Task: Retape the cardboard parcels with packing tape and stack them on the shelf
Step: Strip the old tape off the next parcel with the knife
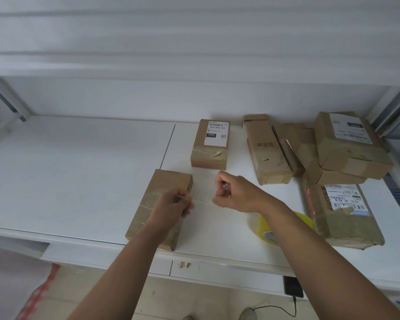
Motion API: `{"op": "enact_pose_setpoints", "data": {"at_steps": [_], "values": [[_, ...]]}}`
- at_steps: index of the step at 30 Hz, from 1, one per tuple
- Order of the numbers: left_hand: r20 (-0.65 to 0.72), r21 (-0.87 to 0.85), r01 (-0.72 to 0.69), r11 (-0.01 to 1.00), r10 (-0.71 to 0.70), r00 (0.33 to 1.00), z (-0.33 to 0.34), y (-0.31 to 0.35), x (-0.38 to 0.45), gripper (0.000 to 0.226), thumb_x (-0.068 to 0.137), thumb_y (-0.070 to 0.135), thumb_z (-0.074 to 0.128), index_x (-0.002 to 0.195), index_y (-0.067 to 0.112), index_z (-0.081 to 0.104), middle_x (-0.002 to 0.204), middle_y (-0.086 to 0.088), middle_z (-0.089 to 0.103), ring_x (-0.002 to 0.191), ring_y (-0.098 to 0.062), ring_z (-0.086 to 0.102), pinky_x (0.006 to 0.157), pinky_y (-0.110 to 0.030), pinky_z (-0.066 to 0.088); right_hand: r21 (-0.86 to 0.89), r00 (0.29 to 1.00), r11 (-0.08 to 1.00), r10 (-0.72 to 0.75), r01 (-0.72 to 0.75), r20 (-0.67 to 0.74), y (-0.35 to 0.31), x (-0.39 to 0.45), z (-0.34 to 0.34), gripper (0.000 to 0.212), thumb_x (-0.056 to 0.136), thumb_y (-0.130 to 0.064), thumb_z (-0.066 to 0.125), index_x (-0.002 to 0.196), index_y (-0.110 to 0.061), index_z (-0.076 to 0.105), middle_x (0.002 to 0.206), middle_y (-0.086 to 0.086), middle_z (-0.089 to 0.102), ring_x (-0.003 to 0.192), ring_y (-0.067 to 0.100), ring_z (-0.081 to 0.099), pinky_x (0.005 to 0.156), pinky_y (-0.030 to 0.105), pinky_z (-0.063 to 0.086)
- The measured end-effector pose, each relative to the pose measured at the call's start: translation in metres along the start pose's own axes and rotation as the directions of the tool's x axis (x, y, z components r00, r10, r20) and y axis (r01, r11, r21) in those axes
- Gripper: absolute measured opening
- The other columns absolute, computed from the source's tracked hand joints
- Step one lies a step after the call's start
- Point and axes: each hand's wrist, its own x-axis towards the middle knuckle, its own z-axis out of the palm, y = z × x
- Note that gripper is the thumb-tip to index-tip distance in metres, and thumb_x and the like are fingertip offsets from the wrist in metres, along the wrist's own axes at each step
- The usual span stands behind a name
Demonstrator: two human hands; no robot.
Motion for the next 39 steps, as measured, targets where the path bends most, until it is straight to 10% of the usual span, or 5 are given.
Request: {"op": "enact_pose_setpoints", "data": {"at_steps": [39], "values": [[-0.356, 0.376, -0.111, 0.920, 0.254, 0.900, 0.015, -0.011, -0.011, 0.023, 0.094, 0.006, 0.049, 0.083, 0.024, 0.057, 0.068, 0.007, 0.059, 0.067, -0.017, 0.055, 0.060, -0.029, 0.041, -0.141, 1.000, 0.990, 0.009, -0.011, -0.011, 0.004, 0.002, 0.014, 0.031, 0.095, -0.013, 0.059, 0.086, -0.031, 0.035, 0.094, 0.002, 0.065, 0.065, 0.012, 0.048, 0.062, 0.028, 0.041]]}}
